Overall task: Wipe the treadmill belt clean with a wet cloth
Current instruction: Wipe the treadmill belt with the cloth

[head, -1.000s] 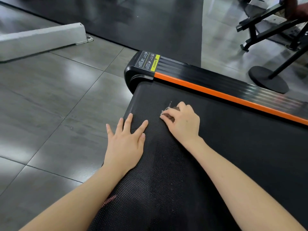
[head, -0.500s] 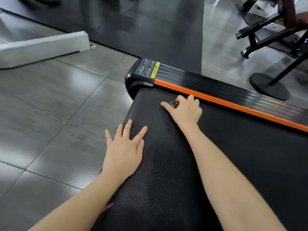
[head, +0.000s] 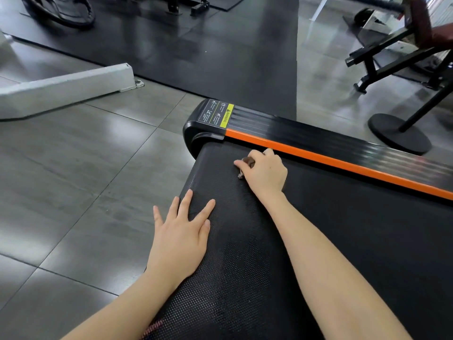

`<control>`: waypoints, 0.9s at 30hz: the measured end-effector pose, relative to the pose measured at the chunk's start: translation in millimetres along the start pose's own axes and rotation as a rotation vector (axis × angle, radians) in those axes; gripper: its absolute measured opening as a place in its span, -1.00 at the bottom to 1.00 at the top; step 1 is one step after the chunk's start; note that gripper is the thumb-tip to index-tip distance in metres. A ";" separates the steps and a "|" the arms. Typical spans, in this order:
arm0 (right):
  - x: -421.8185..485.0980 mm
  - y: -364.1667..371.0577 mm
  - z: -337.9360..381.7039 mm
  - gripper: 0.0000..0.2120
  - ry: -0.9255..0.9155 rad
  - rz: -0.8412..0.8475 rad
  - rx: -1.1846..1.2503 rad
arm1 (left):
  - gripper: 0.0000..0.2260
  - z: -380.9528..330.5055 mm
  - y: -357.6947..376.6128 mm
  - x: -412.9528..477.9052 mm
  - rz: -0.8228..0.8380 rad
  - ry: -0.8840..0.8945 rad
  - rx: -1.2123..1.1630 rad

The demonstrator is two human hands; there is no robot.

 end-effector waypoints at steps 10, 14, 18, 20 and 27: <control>-105.2 -41.9 -20.7 -0.61 -0.273 0.043 0.047 | -0.39 -0.6 -1.7 0.3 0.039 -0.018 -0.004; -187.6 -70.6 -53.0 -0.62 -0.336 -0.015 0.101 | -0.56 -2.6 -3.3 0.0 0.063 -0.026 0.022; -173.9 -70.7 -57.6 -0.62 -0.244 -0.011 -0.016 | -0.59 -4.8 -7.1 -1.0 0.056 -0.017 0.007; -161.8 -67.8 -56.9 -0.66 -0.059 0.000 -0.028 | -0.59 -5.3 -6.9 -1.1 0.054 -0.016 0.018; -298.3 -92.2 -12.1 -0.62 -0.264 0.026 0.031 | -0.57 -6.8 -14.1 -4.9 0.104 -0.012 0.058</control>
Point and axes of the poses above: each hand's wrist, its own x-axis towards the middle knuckle, its own y-axis out of the palm, z = x × y, the point moved 4 cm from there along x, towards the middle knuckle, and after that the axes turned 3 degrees about y, right-handed, at the moved point
